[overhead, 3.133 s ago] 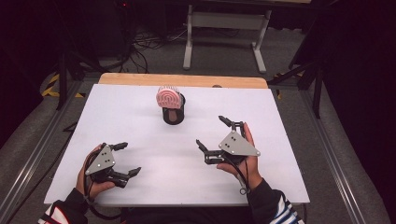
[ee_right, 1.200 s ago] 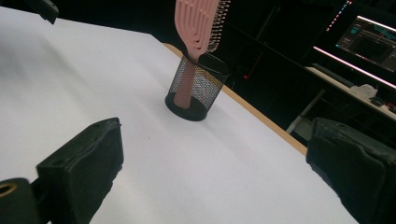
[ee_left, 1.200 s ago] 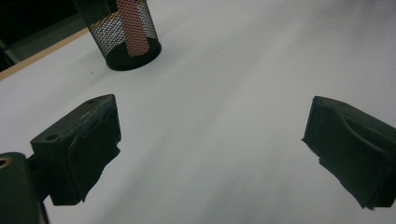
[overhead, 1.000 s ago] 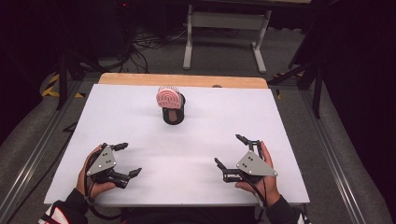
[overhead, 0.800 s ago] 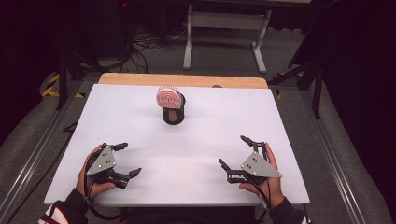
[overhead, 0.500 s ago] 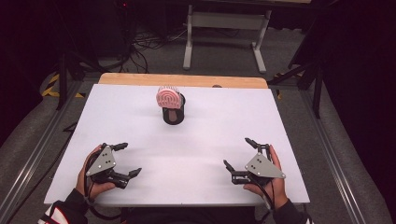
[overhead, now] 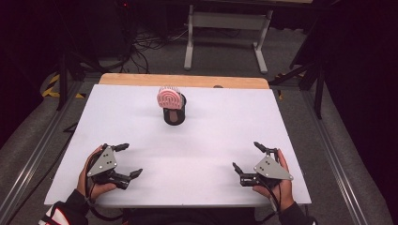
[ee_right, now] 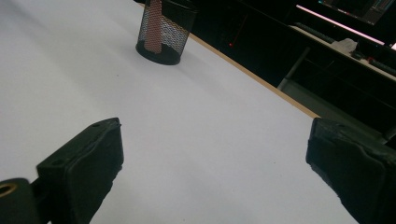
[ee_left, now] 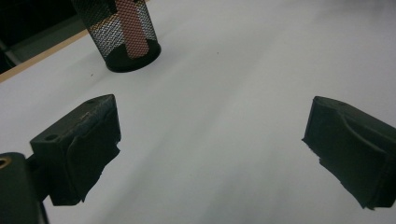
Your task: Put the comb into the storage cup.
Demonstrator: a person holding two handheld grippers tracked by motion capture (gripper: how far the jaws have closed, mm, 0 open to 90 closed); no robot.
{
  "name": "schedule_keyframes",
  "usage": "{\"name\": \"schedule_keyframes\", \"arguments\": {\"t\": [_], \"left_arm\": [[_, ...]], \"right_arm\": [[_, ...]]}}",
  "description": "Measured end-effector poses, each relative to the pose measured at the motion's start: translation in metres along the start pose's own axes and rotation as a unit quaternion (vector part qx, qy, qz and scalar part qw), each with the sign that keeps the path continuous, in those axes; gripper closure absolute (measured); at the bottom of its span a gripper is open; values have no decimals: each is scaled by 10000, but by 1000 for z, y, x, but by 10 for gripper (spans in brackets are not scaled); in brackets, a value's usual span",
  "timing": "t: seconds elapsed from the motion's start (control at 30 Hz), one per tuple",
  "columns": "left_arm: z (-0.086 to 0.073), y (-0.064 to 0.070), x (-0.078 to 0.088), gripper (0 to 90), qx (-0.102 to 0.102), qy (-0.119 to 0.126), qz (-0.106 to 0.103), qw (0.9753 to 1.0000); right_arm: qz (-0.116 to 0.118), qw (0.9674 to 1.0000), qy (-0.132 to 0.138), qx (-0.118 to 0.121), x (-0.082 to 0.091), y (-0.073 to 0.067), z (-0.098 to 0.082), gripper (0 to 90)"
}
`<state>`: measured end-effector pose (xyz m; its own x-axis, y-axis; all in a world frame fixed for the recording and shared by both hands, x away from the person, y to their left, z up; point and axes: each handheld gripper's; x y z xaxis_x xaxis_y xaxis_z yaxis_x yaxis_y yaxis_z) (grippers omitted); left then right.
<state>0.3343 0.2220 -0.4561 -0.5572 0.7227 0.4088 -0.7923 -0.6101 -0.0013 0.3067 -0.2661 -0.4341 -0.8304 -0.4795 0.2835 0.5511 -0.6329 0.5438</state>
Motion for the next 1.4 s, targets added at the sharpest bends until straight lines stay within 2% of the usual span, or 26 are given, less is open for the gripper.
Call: {"name": "schedule_keyframes", "arguments": {"t": [0.33, 0.47, 0.77, 0.93, 1.1, 1.2, 1.4], "left_arm": [[1, -1, 2, 48, 54, 51, 5, 10000], [0, -2, 2, 47, 51, 39, 20, 10000], [1, 1, 1, 48, 5, 12, 16, 10000], [0, 1, 0, 47, -9, -6, 3, 10000], [0, 2, 1, 47, 7, 13, -5, 10000], [0, 2, 2, 47, -8, 25, 1, 10000], [0, 2, 1, 47, 37, 24, 8, 10000]], "right_arm": [[48, 9995, -175, -265, 3, 6, -24, 46], [66, 9991, -159, -375, 1, 9, -27, 46], [110, 9993, -83, -337, 1, 5, -24, 47], [159, 9983, 52, -565, 3, 8, -19, 47], [125, 9984, 1, -557, 2, 7, -18, 47], [81, 9989, -22, -455, 2, 6, -17, 47], [69, 9987, -51, -511, 1, 7, -18, 47]]}}
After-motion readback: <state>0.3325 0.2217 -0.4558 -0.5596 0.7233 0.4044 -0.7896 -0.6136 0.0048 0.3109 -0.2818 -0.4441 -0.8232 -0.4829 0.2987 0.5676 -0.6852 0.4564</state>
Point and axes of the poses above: each handheld gripper's, and its own axes: x roughly backward along the jaws, z roughly out of its top, y roughly to its right, and after that the axes turned 11 degrees about x, right-handed
